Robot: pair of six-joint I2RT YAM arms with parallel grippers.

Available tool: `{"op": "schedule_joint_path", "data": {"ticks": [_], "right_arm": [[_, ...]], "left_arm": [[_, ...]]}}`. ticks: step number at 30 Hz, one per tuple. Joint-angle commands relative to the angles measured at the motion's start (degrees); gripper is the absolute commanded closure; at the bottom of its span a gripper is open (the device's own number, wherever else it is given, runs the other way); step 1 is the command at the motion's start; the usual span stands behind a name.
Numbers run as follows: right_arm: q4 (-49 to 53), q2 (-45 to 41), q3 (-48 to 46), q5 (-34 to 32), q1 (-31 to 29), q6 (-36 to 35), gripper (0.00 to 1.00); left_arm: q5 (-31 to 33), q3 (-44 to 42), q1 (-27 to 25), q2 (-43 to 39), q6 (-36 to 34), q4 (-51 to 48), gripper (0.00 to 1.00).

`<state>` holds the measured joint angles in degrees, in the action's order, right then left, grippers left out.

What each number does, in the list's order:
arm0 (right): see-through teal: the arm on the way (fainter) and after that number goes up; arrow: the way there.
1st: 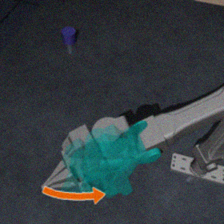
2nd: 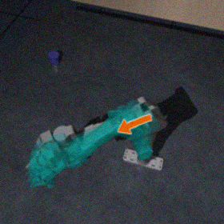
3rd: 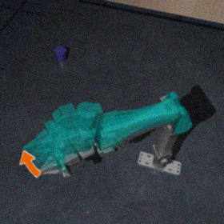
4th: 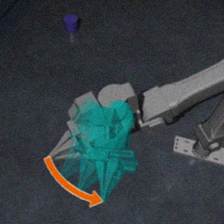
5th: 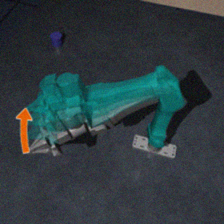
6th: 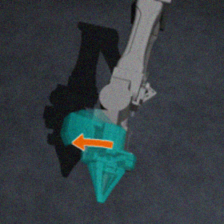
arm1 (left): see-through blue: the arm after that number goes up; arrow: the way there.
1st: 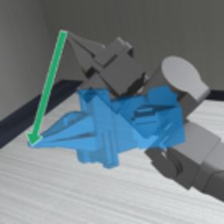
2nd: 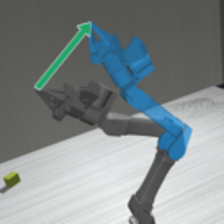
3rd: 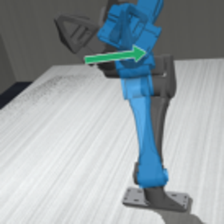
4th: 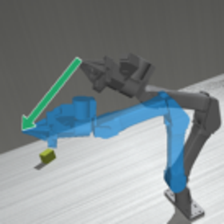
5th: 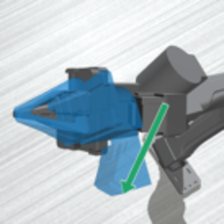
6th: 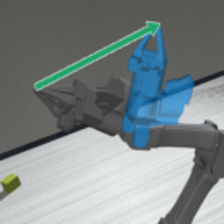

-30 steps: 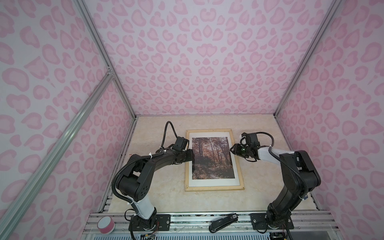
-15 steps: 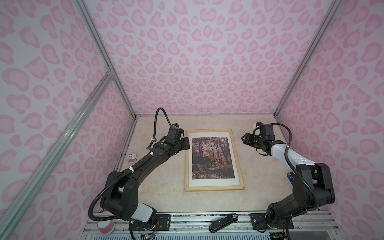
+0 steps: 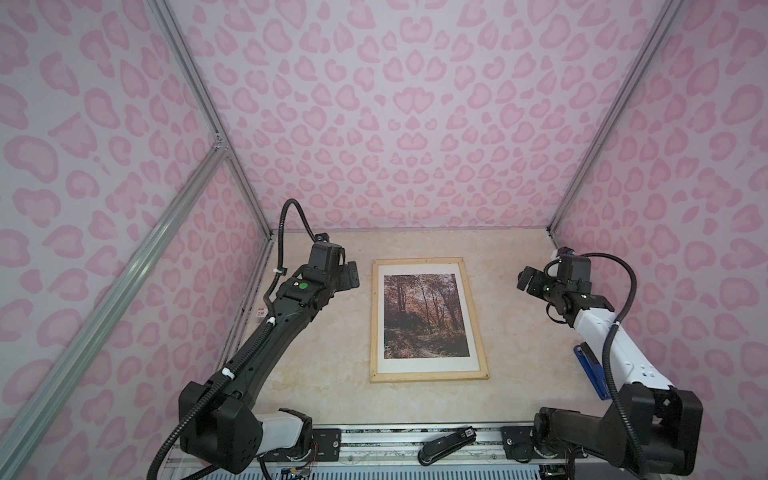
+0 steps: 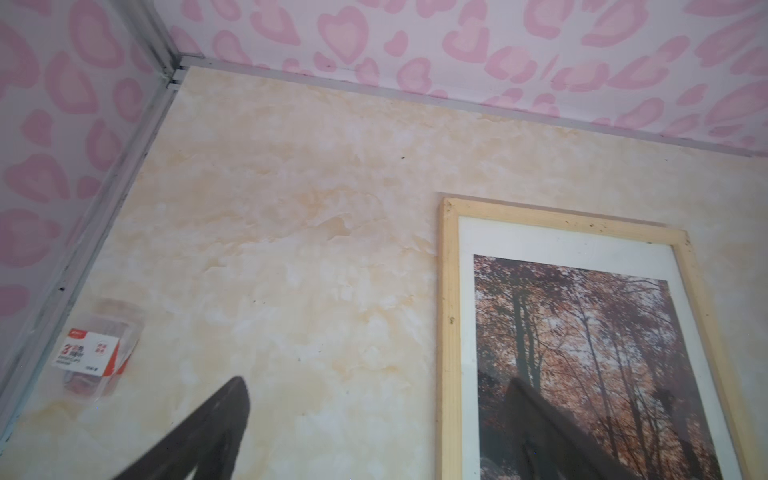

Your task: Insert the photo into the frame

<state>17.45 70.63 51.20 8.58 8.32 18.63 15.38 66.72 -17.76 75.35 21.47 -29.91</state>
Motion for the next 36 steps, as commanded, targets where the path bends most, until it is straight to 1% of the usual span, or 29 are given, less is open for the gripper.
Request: {"op": "schedule_joint_path", "data": {"ticks": [1,3,5,8,10,12,15,17,20,23,24,27,29,33,36], "right_arm": [[-2.82,-4.05,-2.67,1.5,0.57,0.06,0.01],[-4.06,-6.02,-3.42,1.24,0.57,0.48,0.01],[-4.33,-6.9,-3.57,0.14,0.62,0.44,0.01],[-3.85,-6.37,-3.48,-3.48,0.58,1.31,0.01],[-3.57,-5.26,-3.48,-5.06,0.56,1.57,0.01],[-3.41,-4.2,-3.48,-5.35,0.65,1.6,0.01],[-2.92,-3.21,-3.15,-6.18,0.58,2.19,0.01],[-2.71,-2.79,-2.94,-6.87,0.59,2.19,0.01],[-3.53,-2.78,-3.21,-7.48,0.63,2.47,0.01],[-4.57,-2.55,-3.72,-7.91,0.69,2.94,0.01],[-4.58,-2.31,-3.72,-8.16,0.64,3.11,0.01],[-3.68,-1.35,-3.08,-8.4,0.63,3.02,0.01],[-3.72,-0.83,-2.78,-8.19,0.64,2.94,0.01],[-5.62,-0.54,-3.67,-7.32,0.57,3.08,0.01],[-7.77,-1.1,-4.96,-6.39,0.56,3.2,0.01]], "left_arm": [[1.37,0.44,2.76,-1.12,0.05,-3.75,0.02],[0.58,-0.46,3.78,-2.14,-2.8,-1.91,0.02],[2.22,-1.18,5.39,-2.33,-3.72,-0.05,0.02],[-0.81,-4.21,8.51,-2.34,-6.54,5.47,0.02],[-0.24,-8.51,9.66,-3.13,-8.53,12.42,0.02],[4.09,-14.51,10.04,-4.96,-10.14,21.15,0.02],[3.73,-26.03,11.34,-8.72,-15.29,38.54,0.02],[4.21,-32.78,11.93,-11.09,-16.64,48.62,0.02],[4.6,-38.5,12.75,-12.16,-17.96,56.03,0.02],[5.0,-42.15,13.63,-11.47,-17.37,60.4,0.02],[4.39,-43.53,14.01,-11.38,-17.26,62.14,0.02],[-0.14,-49.11,15.63,-11.46,-17.08,70.07,0.02],[-5.68,-52.07,17.91,-10.84,-15.52,75.3,0.02],[-12.49,-53.64,20.54,-7.16,-14.98,80.45,0.02],[-19.76,-53.65,21.53,-3.54,-17.29,85.01,0.02]]}}
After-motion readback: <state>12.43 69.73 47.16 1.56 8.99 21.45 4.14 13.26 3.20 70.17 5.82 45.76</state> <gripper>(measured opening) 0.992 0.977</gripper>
